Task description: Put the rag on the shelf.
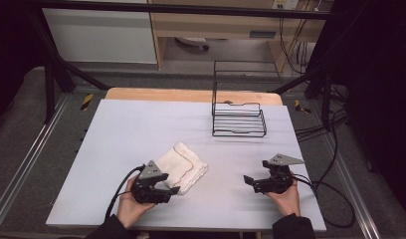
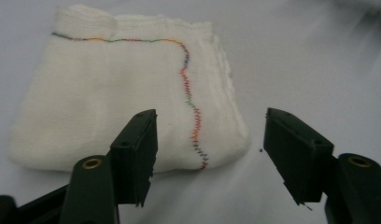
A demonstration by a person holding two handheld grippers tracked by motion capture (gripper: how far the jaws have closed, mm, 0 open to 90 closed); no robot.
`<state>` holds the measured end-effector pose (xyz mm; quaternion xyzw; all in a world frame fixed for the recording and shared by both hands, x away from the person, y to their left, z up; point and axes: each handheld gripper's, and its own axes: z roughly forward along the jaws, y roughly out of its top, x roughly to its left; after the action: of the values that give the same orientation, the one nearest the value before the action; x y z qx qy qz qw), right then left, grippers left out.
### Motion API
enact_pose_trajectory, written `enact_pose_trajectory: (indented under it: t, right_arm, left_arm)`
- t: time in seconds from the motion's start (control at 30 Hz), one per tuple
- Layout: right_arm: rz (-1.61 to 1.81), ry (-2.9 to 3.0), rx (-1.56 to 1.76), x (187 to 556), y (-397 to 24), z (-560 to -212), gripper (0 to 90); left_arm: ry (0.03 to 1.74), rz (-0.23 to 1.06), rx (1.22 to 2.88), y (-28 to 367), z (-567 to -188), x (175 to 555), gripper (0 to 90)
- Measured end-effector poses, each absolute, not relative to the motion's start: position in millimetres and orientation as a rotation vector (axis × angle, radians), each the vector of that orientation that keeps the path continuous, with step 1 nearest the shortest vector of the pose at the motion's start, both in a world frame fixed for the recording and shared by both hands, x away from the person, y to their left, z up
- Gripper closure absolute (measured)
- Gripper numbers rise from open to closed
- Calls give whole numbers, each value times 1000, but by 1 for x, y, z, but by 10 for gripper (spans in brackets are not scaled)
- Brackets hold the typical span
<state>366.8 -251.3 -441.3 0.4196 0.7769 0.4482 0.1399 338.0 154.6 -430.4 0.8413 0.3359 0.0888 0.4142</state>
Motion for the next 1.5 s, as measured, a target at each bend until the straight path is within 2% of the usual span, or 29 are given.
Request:
enact_pose_trajectory:
  t: [0.23, 0.43, 0.8, 0.87, 1.0, 1.2, 1.5]
  right_arm:
    - [1298, 2244, 1211, 367, -251, -441, 3]
    - [1299, 2244, 1209, 367, -251, -441, 4]
    - [1299, 2245, 1209, 368, -251, -442, 4]
    - [1301, 2247, 1214, 368, -251, -442, 4]
    - [1304, 2244, 1213, 368, -250, -441, 5]
    - [1304, 2256, 1195, 368, -245, -440, 7]
    - [1309, 2264, 1197, 367, -243, -441, 10]
  left_arm:
    - [870, 198, 2168, 135, -438, 335, 484]
    - [908, 258, 2181, 128, -441, 335, 606]
    - [930, 300, 2205, 119, -442, 336, 686]
    - [936, 313, 2207, 118, -443, 337, 746]
    - [935, 320, 2222, 116, -442, 338, 808]
    - [925, 302, 2230, 119, -440, 340, 845]
    - [885, 268, 2261, 130, -434, 337, 851]
